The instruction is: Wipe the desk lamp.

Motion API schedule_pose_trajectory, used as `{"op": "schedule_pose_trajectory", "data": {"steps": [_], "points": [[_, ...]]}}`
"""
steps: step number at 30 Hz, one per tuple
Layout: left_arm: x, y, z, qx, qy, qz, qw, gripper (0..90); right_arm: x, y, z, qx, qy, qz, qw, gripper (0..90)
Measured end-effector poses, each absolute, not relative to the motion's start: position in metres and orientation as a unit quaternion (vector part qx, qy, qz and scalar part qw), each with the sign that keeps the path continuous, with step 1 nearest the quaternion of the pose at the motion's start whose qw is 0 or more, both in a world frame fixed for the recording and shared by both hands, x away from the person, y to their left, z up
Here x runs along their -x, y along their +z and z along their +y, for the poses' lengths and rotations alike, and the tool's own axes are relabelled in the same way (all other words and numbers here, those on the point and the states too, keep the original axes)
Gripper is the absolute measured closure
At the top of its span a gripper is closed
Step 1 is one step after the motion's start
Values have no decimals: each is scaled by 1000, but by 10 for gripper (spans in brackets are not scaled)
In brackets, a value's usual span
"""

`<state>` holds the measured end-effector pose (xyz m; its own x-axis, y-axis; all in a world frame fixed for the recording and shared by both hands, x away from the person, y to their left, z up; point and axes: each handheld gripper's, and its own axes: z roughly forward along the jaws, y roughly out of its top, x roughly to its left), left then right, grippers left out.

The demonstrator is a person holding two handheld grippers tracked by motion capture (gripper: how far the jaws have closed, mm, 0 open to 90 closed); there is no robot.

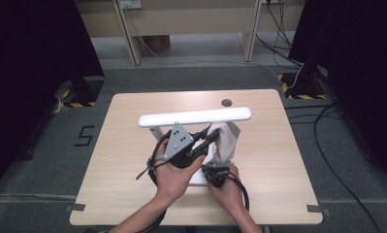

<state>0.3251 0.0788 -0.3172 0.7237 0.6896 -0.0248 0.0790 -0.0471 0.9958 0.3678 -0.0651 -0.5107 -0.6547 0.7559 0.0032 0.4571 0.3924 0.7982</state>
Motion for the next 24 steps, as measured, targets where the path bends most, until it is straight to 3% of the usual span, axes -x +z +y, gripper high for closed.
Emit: {"op": "schedule_pose_trajectory", "data": {"steps": [24], "points": [[-321, -318, 89, -679, 247, 284, 630, 791, -367, -511, -65, -375, 406, 812, 185, 900]]}}
